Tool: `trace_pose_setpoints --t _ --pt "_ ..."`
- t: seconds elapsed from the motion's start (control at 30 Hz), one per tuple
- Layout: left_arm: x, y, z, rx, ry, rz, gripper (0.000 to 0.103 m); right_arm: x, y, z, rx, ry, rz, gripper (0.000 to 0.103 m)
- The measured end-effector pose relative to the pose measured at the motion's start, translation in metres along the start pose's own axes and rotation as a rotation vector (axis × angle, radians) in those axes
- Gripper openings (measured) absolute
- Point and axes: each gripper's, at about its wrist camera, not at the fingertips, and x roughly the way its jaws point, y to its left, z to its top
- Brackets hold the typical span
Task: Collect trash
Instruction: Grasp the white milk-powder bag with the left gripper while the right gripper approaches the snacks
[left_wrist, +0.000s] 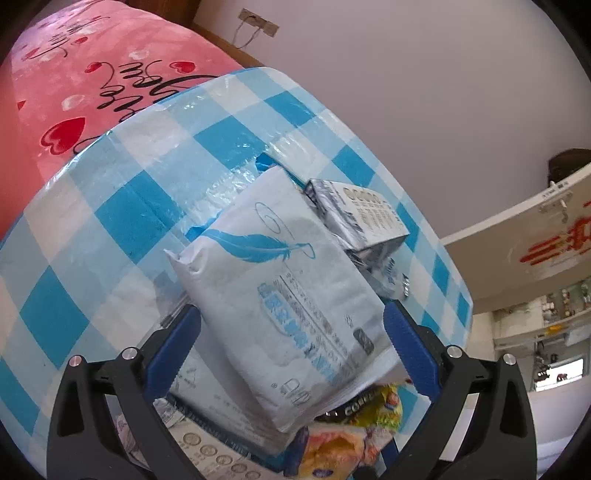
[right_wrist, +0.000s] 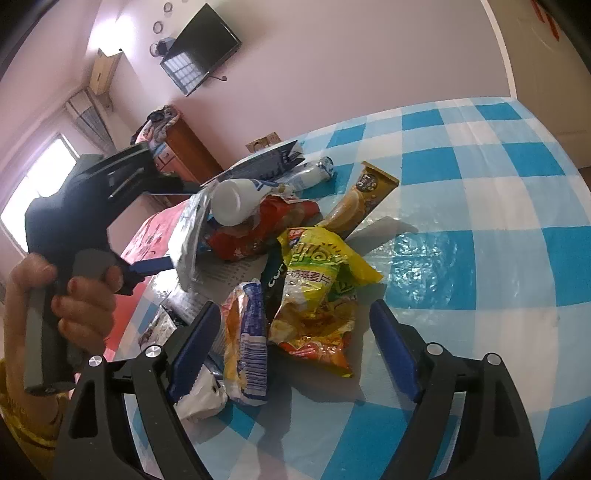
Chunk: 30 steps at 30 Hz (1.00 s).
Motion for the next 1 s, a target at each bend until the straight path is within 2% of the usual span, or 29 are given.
trace_pose_setpoints --t 0.1,0.3,0.43,0.57,0.63,0.8,1.0 --pt "0.003 -0.007 0.000 0.022 -0.014 0.025 0.099 -0.001 0.004 -0.002 -0.015 -0.004 0.006 0.083" --pt "0.010 -0.019 0.003 0.117 -0.069 0.130 0.099 -0.005 0.007 -0.007 -0.011 -0.004 0.026 0.084" --pt "0.012 -0.023 0.003 0.158 -0.075 0.175 0.099 -0.007 0.005 -0.007 0.004 0.000 0.043 0.085" --pt "0.013 -0.025 0.000 0.209 -0.080 0.218 0.090 -0.007 0.004 -0.007 0.004 0.001 0.047 0.085" --pt "0.012 -0.021 -0.001 0.214 -0.080 0.211 0.086 -0.007 0.003 -0.006 0.004 -0.002 0.048 0.085" --pt "0.005 -0.011 -0.001 0.253 -0.087 0.192 0.064 -0.008 0.001 -0.005 0.020 -0.011 0.044 0.085" --pt "0.001 0.014 0.001 0.282 -0.056 0.176 0.063 -0.011 -0.003 -0.002 0.034 -0.028 0.035 0.085"
